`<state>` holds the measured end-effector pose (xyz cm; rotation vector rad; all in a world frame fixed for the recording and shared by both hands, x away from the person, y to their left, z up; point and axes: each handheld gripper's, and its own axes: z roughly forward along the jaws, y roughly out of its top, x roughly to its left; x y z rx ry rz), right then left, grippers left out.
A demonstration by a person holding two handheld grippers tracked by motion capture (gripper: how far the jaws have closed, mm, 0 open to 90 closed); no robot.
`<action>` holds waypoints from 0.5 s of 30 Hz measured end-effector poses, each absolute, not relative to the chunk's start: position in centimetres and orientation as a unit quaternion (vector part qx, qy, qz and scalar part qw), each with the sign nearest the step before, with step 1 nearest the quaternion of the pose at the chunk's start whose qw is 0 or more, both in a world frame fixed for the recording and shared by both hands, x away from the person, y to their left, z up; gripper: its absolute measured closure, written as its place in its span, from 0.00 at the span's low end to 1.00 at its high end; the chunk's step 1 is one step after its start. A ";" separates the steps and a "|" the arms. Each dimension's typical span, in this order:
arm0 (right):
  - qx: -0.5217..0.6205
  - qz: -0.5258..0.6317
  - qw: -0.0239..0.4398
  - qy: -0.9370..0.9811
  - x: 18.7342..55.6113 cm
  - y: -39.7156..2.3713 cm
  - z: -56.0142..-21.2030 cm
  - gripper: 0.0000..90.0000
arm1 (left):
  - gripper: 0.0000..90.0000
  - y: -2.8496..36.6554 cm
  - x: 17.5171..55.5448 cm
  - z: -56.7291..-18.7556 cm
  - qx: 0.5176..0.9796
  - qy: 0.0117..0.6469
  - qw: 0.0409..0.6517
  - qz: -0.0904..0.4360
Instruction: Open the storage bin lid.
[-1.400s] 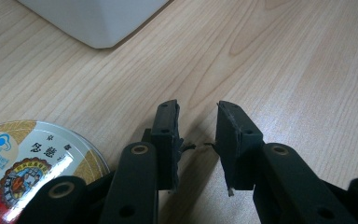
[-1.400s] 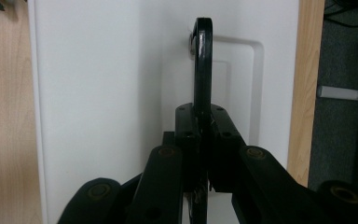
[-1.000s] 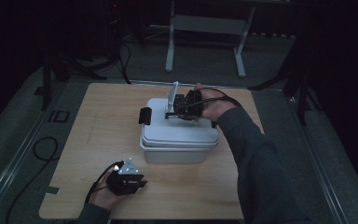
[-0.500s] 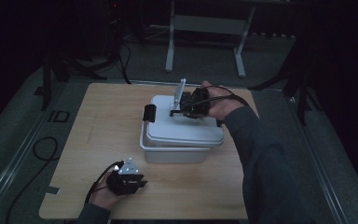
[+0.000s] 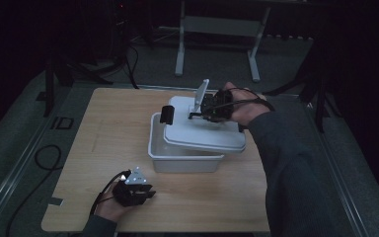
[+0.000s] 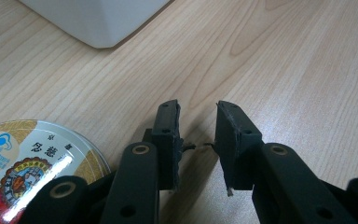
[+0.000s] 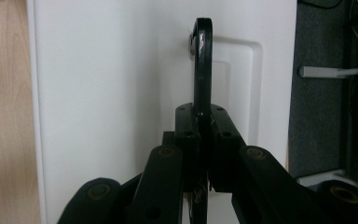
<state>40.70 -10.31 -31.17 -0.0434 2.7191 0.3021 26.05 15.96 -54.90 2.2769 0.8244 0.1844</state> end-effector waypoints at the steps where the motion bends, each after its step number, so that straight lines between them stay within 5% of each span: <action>1: -0.014 0.108 0.201 0.973 40.7 -10.6 -31.2 0.94 | 0.78 16.0 26.1 -54.9 0.879 0.318 0.349 0.071; 15: 0.013 0.105 0.204 0.973 40.8 -13.4 -31.2 0.94 | 0.79 16.0 26.1 -54.9 0.878 0.319 0.349 0.071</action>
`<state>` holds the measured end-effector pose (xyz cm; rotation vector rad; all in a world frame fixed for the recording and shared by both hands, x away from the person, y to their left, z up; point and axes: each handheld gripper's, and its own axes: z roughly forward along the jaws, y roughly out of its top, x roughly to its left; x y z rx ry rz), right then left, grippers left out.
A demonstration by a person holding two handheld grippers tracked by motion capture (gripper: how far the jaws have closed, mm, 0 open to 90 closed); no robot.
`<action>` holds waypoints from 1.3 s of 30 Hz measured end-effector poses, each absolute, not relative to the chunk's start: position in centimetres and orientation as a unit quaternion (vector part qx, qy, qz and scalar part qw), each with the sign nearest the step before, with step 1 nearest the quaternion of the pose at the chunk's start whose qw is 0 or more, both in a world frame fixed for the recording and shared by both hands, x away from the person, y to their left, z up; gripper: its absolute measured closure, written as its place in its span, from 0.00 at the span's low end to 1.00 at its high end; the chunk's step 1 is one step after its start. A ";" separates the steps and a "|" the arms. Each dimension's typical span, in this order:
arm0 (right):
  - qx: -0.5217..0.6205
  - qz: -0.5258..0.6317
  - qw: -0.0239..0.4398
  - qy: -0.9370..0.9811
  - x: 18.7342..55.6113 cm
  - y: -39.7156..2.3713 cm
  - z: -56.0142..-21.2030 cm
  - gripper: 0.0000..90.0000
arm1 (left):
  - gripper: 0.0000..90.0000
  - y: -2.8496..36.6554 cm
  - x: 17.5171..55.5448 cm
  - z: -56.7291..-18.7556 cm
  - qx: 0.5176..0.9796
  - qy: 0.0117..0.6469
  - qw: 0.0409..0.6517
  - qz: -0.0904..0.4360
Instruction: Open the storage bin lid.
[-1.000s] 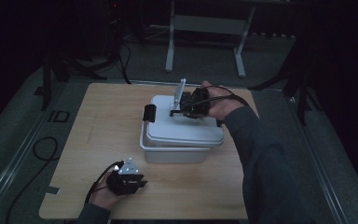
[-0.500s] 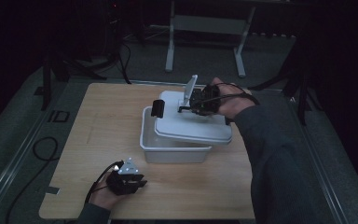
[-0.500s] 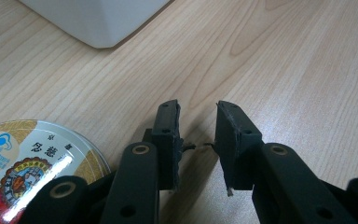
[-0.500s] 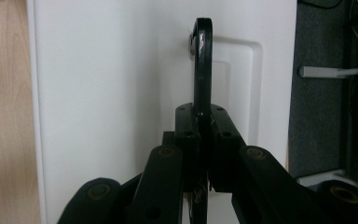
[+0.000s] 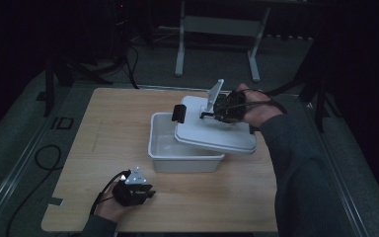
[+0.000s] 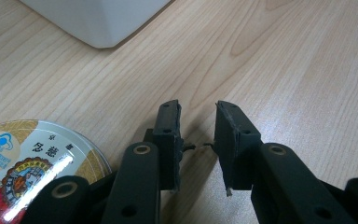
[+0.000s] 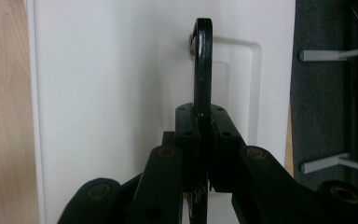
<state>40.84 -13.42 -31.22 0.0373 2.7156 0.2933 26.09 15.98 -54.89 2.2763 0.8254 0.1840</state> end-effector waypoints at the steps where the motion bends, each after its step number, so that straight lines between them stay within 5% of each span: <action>1: 0.013 0.106 0.204 0.973 40.9 -13.6 -31.1 0.94 | 0.79 16.0 26.1 -54.9 0.879 0.318 0.349 0.071; 39: 0.072 0.110 0.202 0.971 40.2 -21.1 -32.8 0.94 | 0.81 15.8 26.1 -54.9 0.877 0.320 0.352 0.073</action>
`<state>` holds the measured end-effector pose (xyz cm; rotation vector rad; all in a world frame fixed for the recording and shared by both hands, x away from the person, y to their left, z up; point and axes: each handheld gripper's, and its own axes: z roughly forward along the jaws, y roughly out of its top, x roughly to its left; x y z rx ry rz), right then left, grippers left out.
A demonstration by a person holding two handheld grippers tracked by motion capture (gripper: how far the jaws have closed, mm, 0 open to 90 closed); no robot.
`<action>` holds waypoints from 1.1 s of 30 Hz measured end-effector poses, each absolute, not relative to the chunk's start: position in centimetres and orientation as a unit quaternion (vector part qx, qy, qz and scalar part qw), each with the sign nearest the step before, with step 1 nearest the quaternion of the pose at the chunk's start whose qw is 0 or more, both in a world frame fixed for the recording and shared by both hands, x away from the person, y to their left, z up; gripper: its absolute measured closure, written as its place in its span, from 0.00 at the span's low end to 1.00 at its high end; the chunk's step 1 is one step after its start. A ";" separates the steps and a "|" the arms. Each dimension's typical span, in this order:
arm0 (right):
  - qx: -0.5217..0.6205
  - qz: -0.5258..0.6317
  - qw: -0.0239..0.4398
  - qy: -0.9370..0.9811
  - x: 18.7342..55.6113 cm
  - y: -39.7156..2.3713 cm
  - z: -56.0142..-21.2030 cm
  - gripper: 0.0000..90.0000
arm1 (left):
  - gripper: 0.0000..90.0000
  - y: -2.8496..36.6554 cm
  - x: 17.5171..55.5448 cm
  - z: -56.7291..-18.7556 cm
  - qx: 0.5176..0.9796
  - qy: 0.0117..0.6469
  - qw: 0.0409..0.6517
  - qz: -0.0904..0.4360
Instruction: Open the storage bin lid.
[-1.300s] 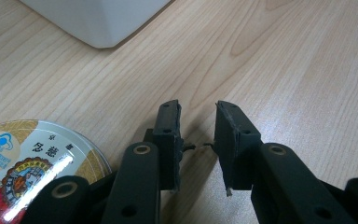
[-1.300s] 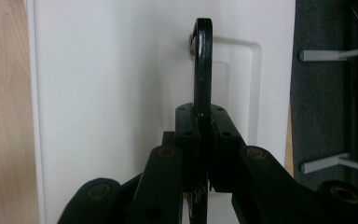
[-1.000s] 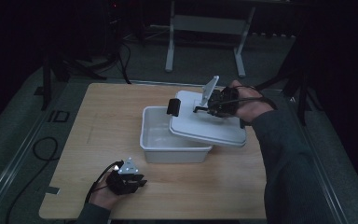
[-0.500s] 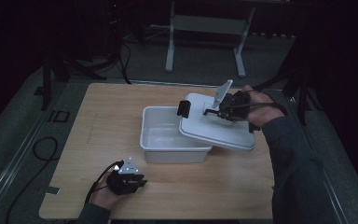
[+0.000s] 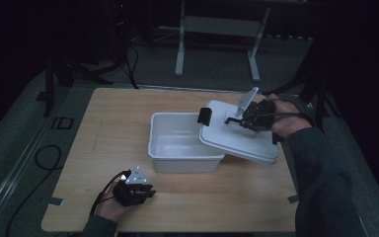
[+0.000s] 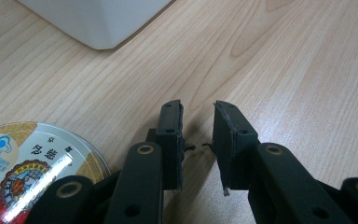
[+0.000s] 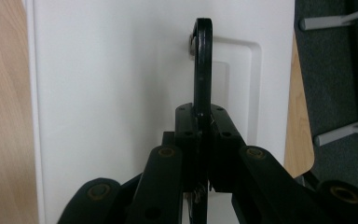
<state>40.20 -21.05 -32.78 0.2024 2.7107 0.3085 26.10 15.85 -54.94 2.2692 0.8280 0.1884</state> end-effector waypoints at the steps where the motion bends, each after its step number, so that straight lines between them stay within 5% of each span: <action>1: 0.076 0.110 0.202 0.970 40.2 -21.3 -32.8 0.94 | 0.81 15.9 26.1 -54.9 0.877 0.319 0.351 0.073; 33: 0.145 0.097 0.197 0.965 39.4 -28.5 -35.3 0.94 | 0.81 15.8 26.1 -55.0 0.877 0.318 0.353 0.075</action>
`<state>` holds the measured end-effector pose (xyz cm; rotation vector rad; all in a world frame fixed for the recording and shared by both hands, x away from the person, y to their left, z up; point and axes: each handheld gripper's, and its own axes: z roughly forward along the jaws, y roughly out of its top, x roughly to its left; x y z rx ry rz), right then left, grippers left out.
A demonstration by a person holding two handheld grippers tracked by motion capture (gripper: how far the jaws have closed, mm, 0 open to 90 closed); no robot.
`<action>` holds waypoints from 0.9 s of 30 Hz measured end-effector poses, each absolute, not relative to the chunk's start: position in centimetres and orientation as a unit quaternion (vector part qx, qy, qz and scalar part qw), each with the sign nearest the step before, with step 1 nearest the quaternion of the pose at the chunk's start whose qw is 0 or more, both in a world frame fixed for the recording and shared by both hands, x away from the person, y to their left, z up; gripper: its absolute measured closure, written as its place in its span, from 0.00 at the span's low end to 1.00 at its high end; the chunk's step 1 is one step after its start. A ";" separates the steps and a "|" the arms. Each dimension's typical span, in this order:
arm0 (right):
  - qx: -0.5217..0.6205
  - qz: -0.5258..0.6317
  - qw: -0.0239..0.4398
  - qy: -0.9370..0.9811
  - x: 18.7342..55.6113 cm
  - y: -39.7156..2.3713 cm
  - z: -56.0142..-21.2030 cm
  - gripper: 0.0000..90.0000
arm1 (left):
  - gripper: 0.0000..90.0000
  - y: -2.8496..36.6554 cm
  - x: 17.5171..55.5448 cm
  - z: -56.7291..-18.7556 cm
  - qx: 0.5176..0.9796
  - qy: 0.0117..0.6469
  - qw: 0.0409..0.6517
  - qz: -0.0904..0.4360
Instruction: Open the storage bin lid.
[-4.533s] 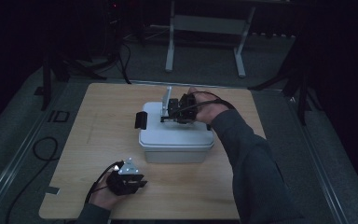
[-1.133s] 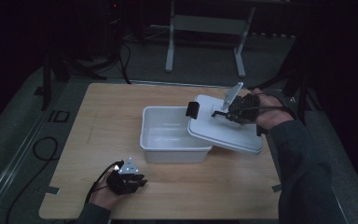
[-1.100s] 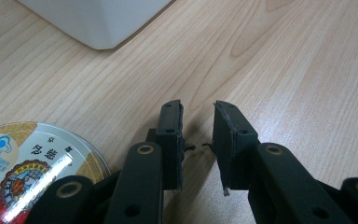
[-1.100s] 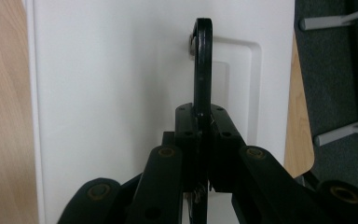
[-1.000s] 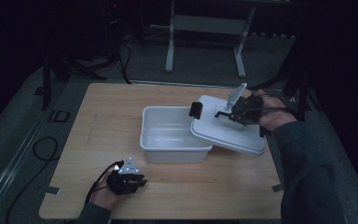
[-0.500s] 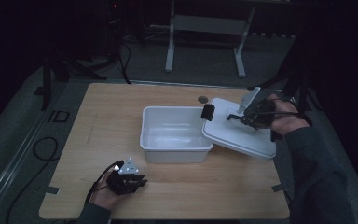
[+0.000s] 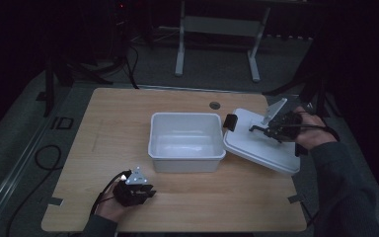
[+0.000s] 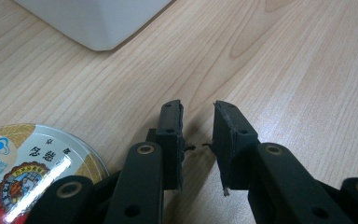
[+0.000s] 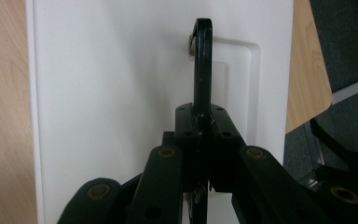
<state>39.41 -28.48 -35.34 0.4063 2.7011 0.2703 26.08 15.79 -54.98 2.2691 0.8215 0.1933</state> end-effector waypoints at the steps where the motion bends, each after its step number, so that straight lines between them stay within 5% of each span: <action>1: 0.146 0.097 0.197 0.965 39.4 -28.7 -35.4 0.94 | 0.81 15.8 26.1 -55.0 0.877 0.318 0.353 0.075; 27: 0.171 0.092 0.192 0.962 39.3 -30.7 -37.7 0.94 | 0.81 15.8 26.1 -55.0 0.877 0.317 0.352 0.075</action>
